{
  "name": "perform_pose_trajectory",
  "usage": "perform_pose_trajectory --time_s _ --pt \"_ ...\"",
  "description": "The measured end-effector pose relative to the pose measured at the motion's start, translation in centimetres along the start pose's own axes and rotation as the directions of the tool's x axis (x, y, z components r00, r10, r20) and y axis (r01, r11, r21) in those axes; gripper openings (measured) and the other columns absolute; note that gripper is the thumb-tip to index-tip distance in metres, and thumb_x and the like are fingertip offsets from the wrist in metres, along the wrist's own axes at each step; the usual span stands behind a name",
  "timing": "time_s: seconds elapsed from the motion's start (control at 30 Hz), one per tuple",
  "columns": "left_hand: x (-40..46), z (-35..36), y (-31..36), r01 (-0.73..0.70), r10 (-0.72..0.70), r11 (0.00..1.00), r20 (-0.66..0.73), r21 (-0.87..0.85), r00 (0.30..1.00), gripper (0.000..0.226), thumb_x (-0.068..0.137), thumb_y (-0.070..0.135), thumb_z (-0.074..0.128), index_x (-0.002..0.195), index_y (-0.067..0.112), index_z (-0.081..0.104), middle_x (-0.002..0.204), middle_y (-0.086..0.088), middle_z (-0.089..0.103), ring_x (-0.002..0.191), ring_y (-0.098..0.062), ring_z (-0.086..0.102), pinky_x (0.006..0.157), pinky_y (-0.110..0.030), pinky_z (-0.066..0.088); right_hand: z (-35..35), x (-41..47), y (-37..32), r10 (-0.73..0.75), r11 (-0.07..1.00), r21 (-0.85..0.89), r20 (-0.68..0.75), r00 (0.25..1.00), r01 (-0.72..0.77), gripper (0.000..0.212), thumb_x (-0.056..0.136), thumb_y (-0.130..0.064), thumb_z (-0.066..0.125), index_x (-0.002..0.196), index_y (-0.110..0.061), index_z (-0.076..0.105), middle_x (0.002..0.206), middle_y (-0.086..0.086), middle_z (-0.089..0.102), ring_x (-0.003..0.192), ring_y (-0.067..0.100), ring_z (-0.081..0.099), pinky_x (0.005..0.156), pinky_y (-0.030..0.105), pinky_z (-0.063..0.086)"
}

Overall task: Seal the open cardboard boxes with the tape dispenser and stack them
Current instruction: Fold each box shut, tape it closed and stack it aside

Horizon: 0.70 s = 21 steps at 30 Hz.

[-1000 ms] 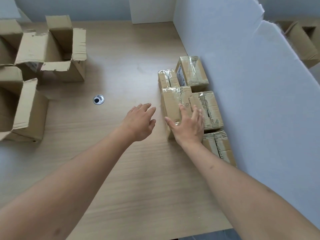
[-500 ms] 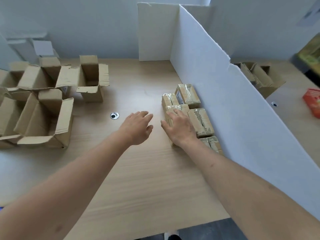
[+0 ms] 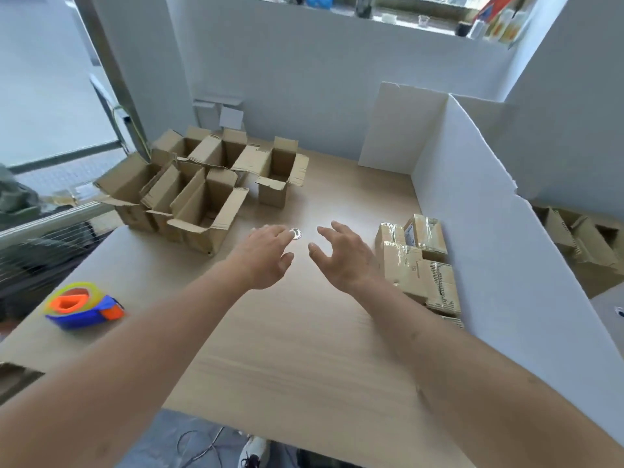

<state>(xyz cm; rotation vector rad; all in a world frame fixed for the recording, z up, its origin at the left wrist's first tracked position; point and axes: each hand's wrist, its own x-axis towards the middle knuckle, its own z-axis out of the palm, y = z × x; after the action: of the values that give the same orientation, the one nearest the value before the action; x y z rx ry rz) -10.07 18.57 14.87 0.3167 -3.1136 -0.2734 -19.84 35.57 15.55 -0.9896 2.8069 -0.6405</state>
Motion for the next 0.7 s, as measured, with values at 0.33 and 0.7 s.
perform_pose_trajectory --time_s 0.33,0.7 --pt "-7.5 -1.9 -8.2 0.161 -0.164 0.986 -0.077 -0.036 0.983 0.044 0.102 0.036 0.05 0.14 0.014 0.054 0.146 -0.003 0.051 0.131 -0.027 0.049 0.107 -0.043 0.041 3.6 -0.4 -9.4 -0.175 0.985 0.013 0.067 0.982 0.175 0.052 0.099 -0.054 0.05 0.146 -0.031 0.052 0.16 -0.002 0.04 0.144 0.021 0.039 0.11 0.043 0.043" --pt "-10.9 -1.7 -25.8 0.197 -0.198 0.979 -0.007 -0.056 0.98 0.057 0.104 0.039 0.048 0.155 0.016 0.041 0.159 -0.007 0.04 0.145 -0.028 0.037 0.118 -0.047 0.031 13.6 4.1 -24.0 -0.192 0.981 -0.012 0.086 0.978 0.194 0.046 0.097 -0.05 0.051 0.136 -0.026 0.06 0.14 0.0 0.055 0.129 0.024 0.051 0.101 0.042 0.048"
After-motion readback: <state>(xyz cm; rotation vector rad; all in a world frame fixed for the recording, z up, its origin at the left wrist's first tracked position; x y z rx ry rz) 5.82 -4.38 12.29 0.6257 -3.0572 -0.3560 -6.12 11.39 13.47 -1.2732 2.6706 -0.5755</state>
